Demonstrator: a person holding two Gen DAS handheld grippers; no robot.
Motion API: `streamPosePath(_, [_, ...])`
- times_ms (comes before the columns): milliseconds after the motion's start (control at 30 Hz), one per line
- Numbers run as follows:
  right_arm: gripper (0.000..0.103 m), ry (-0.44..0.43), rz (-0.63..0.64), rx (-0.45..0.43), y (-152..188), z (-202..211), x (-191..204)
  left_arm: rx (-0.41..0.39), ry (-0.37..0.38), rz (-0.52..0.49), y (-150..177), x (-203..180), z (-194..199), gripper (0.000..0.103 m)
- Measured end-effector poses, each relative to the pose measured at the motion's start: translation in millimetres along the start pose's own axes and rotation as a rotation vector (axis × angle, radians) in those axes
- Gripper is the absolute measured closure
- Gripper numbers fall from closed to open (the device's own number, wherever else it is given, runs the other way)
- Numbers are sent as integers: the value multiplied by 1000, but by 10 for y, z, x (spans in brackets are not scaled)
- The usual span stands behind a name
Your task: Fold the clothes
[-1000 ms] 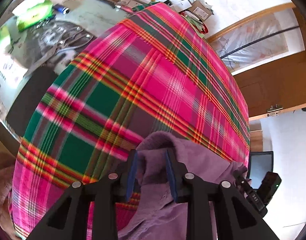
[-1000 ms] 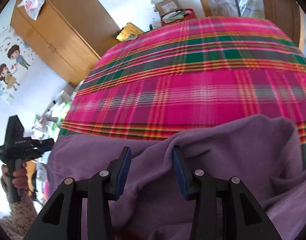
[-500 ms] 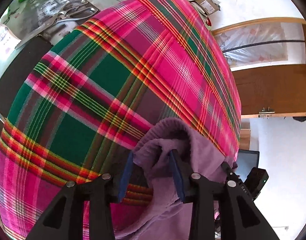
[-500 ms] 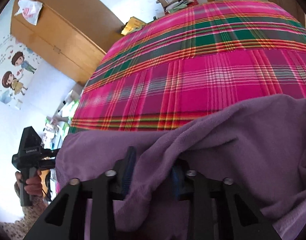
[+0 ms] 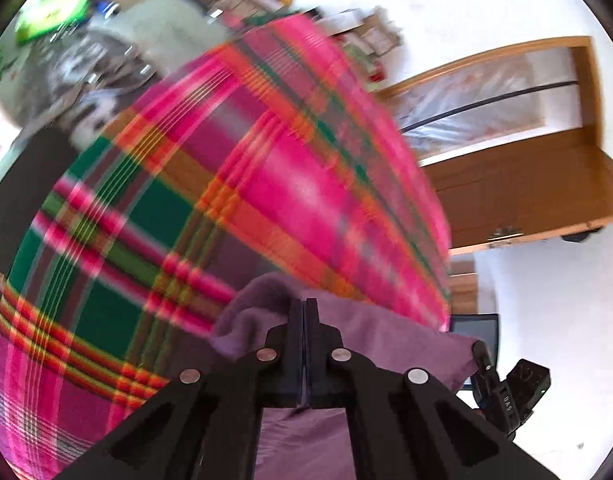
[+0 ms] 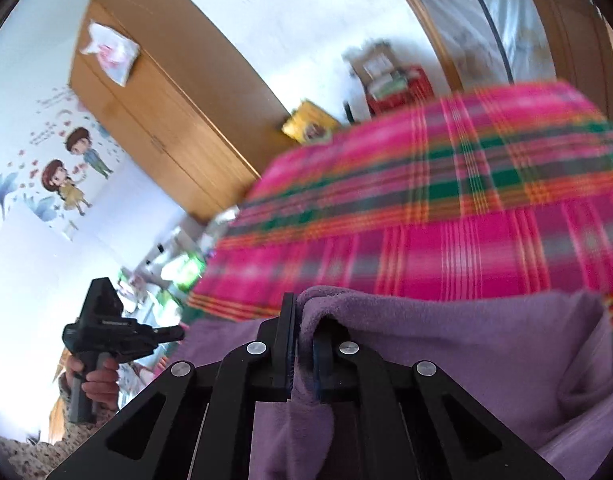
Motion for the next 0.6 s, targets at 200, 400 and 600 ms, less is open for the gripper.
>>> streamPosePath(200, [96,-102,79,-38,74,383,285,5,6,-59,79,-145,61,102])
streamPosePath(400, [96,-195,162,58,546,624,551,36,-4,-57,154,-137,-23,102])
streamPosePath(600, [96,-274,296,240,1286,813,869,17,-13,-96,169,-295,-13,101])
Point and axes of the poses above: each gripper's, at about its wrist camera, not at the fingertips, and z roughly against the way its jaws point, x to its left, y to its underside, the point moved 2 cm from there along -z, roughly the way its jaws point, and after that the axes turned 7 degrees about -x, right-handed, at the moved point
